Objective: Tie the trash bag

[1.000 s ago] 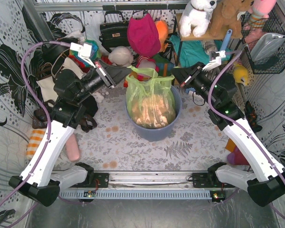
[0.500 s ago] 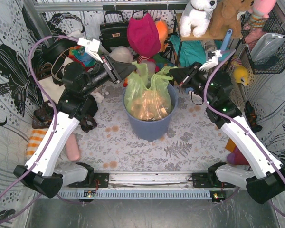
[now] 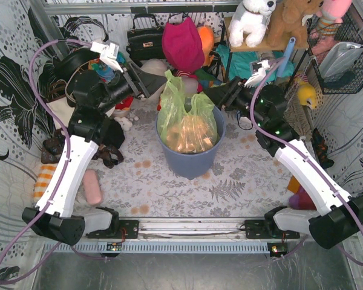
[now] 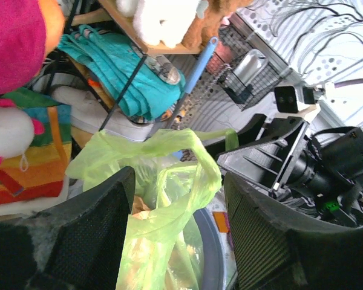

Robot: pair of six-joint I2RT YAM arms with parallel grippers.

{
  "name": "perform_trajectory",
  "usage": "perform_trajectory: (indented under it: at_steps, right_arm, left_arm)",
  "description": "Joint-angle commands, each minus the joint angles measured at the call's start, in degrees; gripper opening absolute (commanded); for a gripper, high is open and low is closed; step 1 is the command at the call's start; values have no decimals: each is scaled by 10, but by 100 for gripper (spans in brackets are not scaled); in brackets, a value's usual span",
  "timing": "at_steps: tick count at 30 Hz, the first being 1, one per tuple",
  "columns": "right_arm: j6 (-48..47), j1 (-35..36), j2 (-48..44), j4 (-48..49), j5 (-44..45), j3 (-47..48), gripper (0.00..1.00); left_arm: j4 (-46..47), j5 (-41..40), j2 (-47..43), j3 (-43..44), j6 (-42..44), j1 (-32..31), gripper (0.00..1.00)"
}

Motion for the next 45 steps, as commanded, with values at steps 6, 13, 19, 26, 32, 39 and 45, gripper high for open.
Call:
perform_trajectory:
  at_steps: [6,13,19,26,32,39,45]
  right_arm:
    - [32,-1,32,59,-44,31,49]
    - [47,0,44,82,-53,28,47]
    - [38,0,50,87,-30,38,45]
    - [15,-4,77,115,-25,131,41]
    - [28,-4,37,196,-58,107,37]
    - [31,-4,-16,200,-68,26,32]
    - [31,-4,-41,166,-74,12,29]
  left_arm:
    - [222,200,69,11,-171,16,69]
    - [288,222,106,15,-224,16,69]
    - [369,218,136,30,-284,16,69]
    - [380,188,145,110,-294,17,67]
    - [345,149,64,78,-236,17,67]
    - [306,112,-24,-25,-184,17,67]
    - [286,104,-61,-34,-170,17,66]
